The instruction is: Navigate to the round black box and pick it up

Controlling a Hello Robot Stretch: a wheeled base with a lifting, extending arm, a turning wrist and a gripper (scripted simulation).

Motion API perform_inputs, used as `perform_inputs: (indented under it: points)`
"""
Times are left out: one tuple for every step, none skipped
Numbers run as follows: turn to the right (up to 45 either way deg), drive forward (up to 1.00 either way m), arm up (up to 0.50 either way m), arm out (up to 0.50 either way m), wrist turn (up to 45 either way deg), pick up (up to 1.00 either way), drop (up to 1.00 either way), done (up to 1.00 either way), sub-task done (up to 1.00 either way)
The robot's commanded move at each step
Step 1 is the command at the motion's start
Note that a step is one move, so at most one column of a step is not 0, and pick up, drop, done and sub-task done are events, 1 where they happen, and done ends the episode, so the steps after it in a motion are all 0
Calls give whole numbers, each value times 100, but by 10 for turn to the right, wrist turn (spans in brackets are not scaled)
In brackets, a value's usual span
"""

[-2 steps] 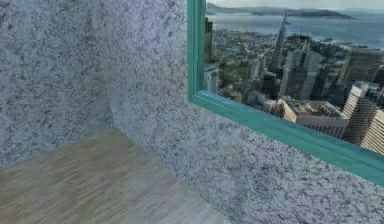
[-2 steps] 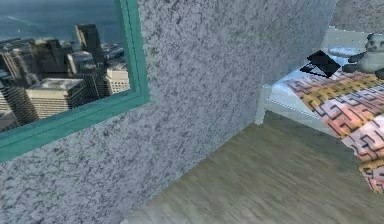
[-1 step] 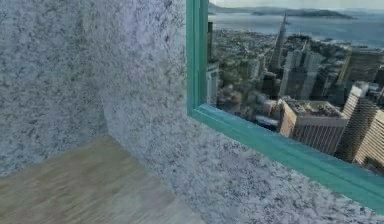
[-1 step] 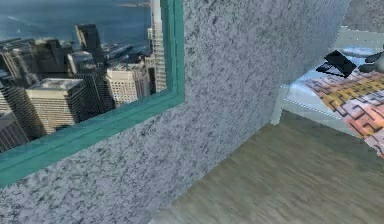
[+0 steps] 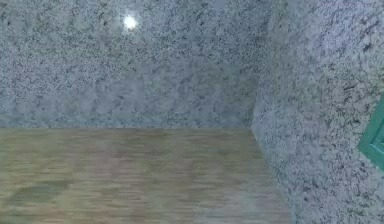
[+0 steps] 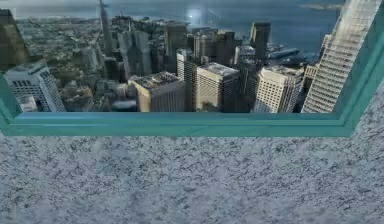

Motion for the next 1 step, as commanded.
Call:
perform_inputs:
  points:
    - [-360, 0, 0, 0, 0, 0, 0, 0, 0]
